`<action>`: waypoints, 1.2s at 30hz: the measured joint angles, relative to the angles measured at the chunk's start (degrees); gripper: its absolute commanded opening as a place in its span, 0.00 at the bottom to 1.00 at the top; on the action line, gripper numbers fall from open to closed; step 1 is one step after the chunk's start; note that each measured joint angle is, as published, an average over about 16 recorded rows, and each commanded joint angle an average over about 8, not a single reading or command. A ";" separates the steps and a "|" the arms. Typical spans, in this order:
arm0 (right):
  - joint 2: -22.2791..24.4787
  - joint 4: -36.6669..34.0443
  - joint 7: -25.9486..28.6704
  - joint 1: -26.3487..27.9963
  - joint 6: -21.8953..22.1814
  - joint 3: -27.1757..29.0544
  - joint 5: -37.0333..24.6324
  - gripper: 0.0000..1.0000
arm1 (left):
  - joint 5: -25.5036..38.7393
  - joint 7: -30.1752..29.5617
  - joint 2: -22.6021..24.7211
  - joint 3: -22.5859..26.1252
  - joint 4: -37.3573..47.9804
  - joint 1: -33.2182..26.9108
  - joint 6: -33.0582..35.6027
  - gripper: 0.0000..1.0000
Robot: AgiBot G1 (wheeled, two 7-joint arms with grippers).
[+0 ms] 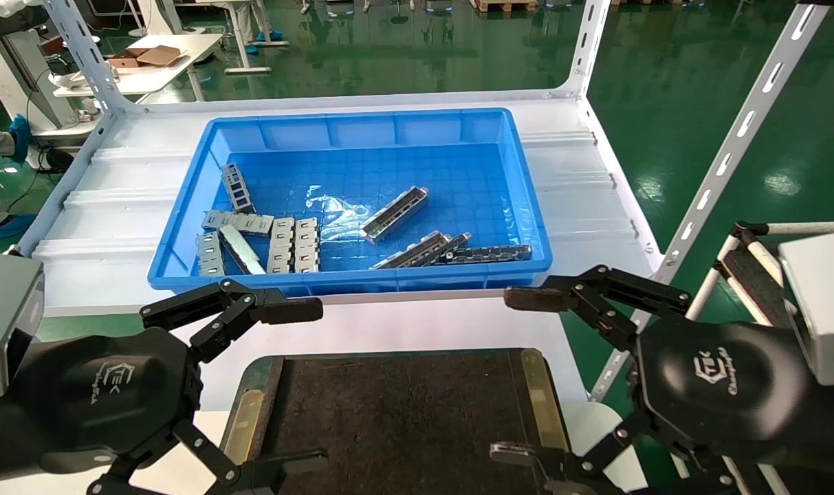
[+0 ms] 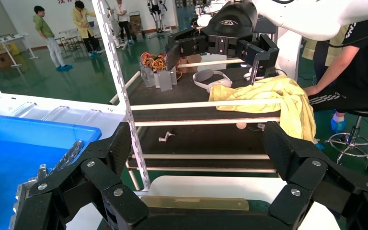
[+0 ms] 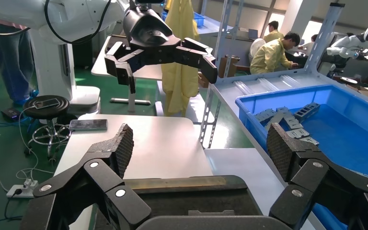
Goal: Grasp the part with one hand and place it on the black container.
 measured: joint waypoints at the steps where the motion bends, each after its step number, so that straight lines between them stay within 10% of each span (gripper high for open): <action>1: 0.00 0.00 0.00 0.00 0.00 0.00 0.00 1.00 | 0.00 0.00 0.00 0.00 0.00 0.00 0.00 1.00; 36: 0.00 -0.01 0.00 0.00 0.00 0.00 0.00 1.00 | 0.09 0.09 0.07 0.00 0.07 -0.03 -0.12 1.00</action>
